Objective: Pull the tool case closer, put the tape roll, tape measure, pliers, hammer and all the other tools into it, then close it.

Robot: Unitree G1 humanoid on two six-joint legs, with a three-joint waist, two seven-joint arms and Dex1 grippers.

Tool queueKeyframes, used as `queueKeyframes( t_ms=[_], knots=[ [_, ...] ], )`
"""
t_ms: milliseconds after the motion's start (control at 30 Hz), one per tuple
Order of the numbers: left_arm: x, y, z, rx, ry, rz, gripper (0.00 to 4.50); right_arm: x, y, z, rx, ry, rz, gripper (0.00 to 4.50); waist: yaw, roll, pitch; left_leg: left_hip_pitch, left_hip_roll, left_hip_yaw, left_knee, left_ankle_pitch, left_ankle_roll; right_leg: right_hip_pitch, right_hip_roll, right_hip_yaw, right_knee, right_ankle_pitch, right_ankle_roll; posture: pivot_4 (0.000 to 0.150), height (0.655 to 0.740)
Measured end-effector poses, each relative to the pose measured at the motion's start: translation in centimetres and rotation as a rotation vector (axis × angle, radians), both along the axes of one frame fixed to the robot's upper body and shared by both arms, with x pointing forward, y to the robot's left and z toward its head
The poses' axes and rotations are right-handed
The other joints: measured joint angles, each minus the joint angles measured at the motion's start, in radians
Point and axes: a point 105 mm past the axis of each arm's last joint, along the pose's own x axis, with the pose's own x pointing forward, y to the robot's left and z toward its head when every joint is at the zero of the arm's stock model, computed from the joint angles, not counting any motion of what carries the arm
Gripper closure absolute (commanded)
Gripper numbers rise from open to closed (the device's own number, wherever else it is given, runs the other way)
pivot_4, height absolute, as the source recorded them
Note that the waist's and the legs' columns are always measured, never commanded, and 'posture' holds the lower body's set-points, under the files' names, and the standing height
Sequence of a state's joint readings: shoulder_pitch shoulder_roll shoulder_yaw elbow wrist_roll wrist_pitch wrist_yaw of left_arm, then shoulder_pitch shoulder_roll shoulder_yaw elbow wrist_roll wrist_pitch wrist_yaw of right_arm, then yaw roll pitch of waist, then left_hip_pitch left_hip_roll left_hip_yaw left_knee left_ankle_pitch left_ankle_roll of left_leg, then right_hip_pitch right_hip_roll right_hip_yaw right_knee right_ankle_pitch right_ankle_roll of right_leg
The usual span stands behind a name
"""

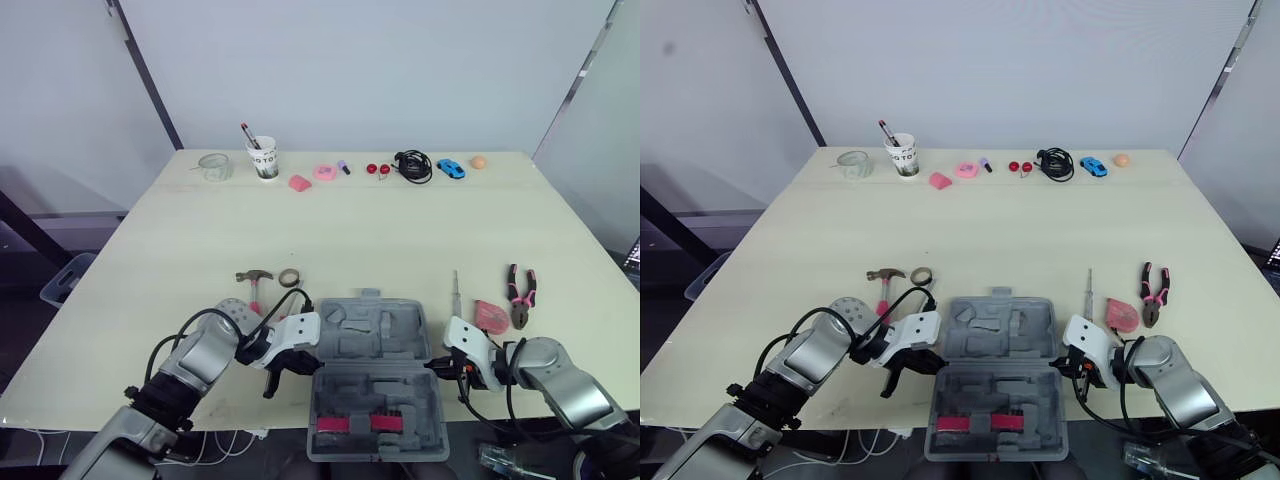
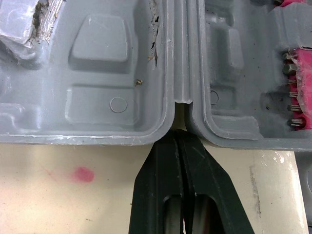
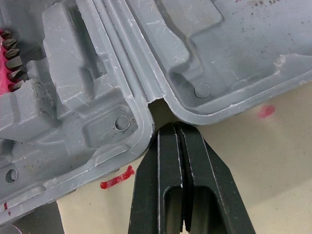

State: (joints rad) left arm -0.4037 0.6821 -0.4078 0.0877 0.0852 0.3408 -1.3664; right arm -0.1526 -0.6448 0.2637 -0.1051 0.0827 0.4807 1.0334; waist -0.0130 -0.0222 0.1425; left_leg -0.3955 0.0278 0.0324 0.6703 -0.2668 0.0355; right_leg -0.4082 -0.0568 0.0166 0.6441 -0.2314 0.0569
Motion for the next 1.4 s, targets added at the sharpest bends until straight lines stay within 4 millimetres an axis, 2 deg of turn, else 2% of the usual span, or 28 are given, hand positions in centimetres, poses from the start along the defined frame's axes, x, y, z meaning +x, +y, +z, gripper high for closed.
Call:
queueKeyframes(
  t_ms=[1400],
  knots=[
    [-0.02,0.47,0.04,0.005,-0.007,0.002,4.42,0.39,-0.14,0.0,0.006,-0.024,-0.008,4.5,-0.001,0.0,0.0,0.0,0.001,0.0,0.0,0.0,0.0,0.0,0.001,0.0,0.0,0.0,0.0,0.15,0.74]
  ],
)
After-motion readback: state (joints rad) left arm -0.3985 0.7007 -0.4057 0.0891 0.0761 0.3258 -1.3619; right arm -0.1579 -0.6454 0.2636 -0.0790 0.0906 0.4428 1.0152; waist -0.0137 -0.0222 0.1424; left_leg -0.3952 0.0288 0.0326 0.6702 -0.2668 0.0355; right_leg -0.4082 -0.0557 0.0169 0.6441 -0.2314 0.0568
